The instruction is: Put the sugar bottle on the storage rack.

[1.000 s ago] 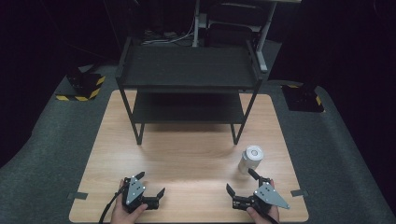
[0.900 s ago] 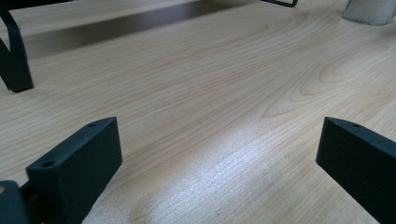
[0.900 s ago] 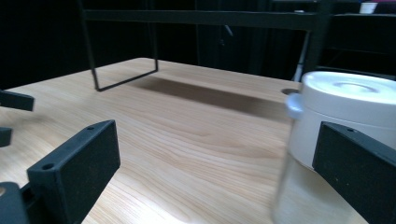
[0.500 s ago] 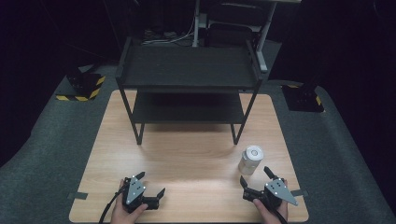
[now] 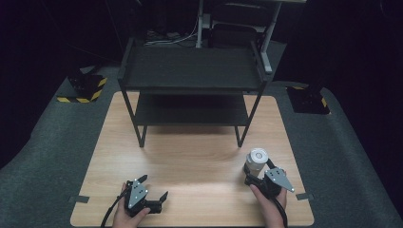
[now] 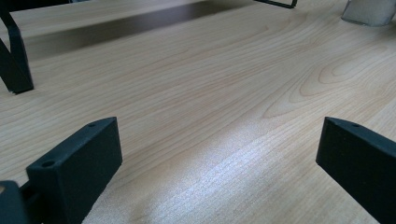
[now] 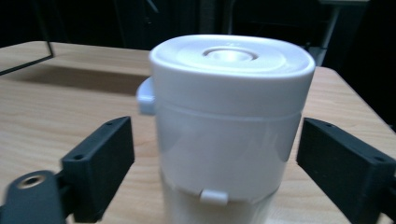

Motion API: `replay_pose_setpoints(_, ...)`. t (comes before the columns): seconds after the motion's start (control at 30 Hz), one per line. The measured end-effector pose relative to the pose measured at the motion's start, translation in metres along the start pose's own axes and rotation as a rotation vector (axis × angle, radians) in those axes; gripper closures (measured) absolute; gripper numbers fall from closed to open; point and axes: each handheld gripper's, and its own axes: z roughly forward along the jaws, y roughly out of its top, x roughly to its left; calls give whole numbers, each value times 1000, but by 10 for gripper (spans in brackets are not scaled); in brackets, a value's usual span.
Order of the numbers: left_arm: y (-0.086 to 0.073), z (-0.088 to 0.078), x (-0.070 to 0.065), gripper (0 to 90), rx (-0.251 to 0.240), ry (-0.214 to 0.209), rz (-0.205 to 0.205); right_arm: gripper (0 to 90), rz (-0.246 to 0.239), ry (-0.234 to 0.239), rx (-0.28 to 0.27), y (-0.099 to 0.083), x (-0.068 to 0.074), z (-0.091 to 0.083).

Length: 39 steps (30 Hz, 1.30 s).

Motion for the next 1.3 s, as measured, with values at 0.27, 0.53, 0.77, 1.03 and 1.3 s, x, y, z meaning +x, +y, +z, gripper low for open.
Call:
replay_pose_setpoints(0.27, 0, 0, 0, 5, 0, -1, 0, 290, 6, -21, -29, -5, 5, 6)
replay_pose_setpoints(0.53, 0, 0, 0, 5, -1, -1, 1, 312, 17, -46, -51, -11, 11, 8)
replay_pose_setpoints(0.77, 0, 0, 0, 5, 1, -2, 0, 314, 12, -42, -22, -2, 13, 6)
replay_pose_setpoints(1.03, 0, 0, 0, 5, -1, 0, 1, 314, 13, -24, -45, 11, 15, -1)
replay_pose_setpoints(1.3, 0, 0, 0, 4, -1, 0, 1, 313, 15, -5, -75, 38, 16, -8)
